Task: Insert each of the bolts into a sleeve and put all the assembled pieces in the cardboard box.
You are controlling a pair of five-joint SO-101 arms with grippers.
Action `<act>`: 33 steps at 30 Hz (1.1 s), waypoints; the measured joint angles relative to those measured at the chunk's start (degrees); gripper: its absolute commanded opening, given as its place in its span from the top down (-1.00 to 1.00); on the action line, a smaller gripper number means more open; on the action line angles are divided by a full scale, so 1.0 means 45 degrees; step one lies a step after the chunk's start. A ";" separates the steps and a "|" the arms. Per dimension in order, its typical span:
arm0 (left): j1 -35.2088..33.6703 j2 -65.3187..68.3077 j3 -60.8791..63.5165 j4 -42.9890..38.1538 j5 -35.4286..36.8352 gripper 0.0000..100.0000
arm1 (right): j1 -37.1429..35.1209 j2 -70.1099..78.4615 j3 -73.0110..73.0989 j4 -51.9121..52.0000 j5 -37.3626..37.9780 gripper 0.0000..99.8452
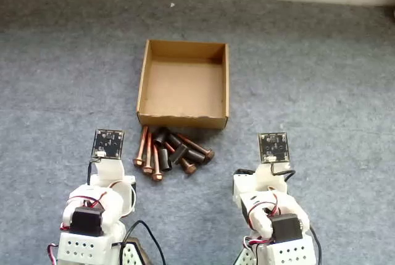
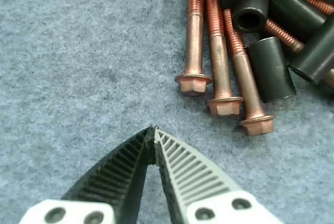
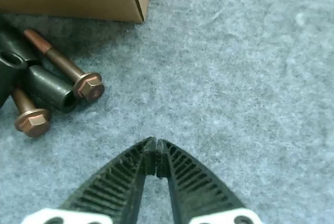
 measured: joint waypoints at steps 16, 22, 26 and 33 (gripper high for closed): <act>-0.1836 0.0000 -0.1035 -0.0039 -0.0020 0.99 | 0.0000 0.0000 0.0000 0.0000 0.0176 0.98; -0.2696 0.0000 -0.1270 -0.0039 -0.3536 0.99 | 0.0000 0.0000 0.0000 0.0000 0.4337 0.98; -0.3165 0.0000 -0.1270 -0.0039 -0.4571 0.99 | 0.0000 0.0000 -0.0020 0.0000 0.5509 0.98; -0.3184 0.0000 -0.1270 -0.0078 -0.4708 0.99 | -0.0352 0.0039 -0.2325 0.0000 0.5099 0.98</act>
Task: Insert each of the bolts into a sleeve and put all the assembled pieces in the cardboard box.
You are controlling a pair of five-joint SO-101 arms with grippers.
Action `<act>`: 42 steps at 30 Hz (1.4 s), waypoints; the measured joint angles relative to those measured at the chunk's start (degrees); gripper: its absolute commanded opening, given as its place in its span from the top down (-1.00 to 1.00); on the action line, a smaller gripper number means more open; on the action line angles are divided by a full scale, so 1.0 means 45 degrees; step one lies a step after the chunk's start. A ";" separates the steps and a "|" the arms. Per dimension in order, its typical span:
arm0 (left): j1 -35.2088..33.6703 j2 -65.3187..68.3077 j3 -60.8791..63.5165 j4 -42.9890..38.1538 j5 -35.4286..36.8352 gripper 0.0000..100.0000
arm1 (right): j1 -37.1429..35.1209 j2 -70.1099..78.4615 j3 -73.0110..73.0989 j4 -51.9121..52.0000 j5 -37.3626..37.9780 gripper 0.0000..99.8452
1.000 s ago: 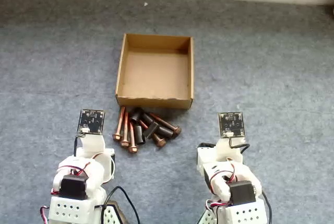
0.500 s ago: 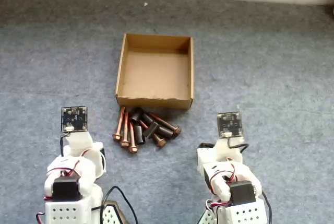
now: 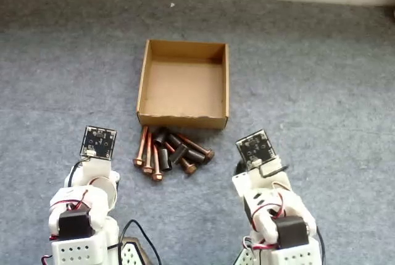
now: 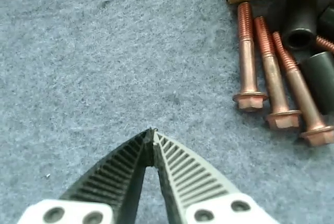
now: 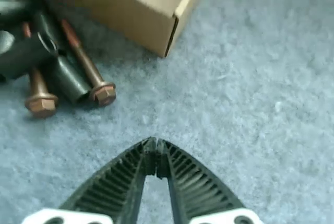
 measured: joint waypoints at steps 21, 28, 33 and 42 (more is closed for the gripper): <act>-0.0098 0.0000 0.0000 0.0000 -0.0020 0.99 | -0.5607 1.6860 -1.0315 0.0742 -0.0137 0.70; -0.0098 0.0000 0.0000 0.0000 -0.0098 0.99 | -0.5900 2.0239 -1.1468 -0.0274 -0.0137 0.70; -0.0098 0.0000 0.0000 0.0000 -0.0098 0.99 | -0.5861 2.1880 -1.1526 -0.1250 -0.0137 0.70; -0.0098 0.0000 0.0000 0.0000 -0.0098 0.99 | -0.4689 2.3092 -1.1897 -0.2422 0.0547 0.70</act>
